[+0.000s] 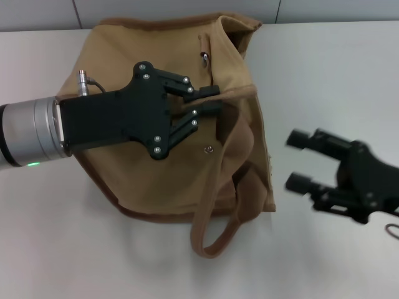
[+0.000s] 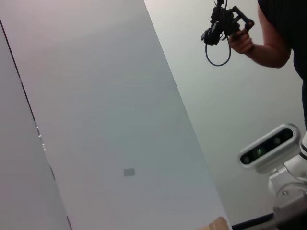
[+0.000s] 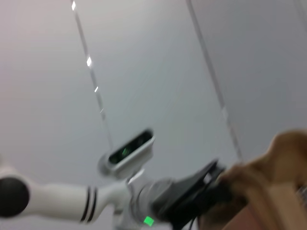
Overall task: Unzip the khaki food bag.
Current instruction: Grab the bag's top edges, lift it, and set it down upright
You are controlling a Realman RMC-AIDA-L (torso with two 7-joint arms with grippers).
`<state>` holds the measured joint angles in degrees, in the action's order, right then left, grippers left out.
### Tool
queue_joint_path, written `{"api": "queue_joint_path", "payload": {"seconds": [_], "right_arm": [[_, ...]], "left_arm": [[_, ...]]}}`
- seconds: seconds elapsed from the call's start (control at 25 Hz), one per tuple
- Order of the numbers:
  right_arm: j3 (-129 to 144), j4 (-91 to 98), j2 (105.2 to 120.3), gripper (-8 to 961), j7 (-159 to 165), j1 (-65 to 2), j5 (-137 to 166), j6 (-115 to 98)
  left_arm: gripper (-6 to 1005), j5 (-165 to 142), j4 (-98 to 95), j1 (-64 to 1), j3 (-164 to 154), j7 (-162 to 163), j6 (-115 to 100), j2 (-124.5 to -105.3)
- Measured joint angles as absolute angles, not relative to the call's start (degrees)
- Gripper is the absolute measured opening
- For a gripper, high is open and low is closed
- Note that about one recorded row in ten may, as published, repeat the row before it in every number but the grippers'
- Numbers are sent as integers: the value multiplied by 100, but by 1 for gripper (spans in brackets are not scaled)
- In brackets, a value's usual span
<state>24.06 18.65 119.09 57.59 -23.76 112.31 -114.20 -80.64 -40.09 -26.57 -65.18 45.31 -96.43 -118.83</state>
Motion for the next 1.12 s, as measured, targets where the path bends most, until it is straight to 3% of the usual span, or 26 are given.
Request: {"api": "queue_joint_path", "payload": {"seconds": [0.44, 0.68, 1.12], "right_arm": [[1460, 2906, 11865, 763, 6464, -2735, 10858, -11515], [1965, 4318, 11914, 763, 7349, -3019, 10800, -11118], [3049, 4692, 11948, 762, 7665, -3129, 10744, -10260]], "left_arm": [[89, -8014, -3515, -2794, -6631, 4316, -9632, -11887], [89, -7994, -3487, -2795, -6720, 4282, -9666, -11912], [88, -7716, -3408, -2845, -7209, 4210, -9593, -11918]]}}
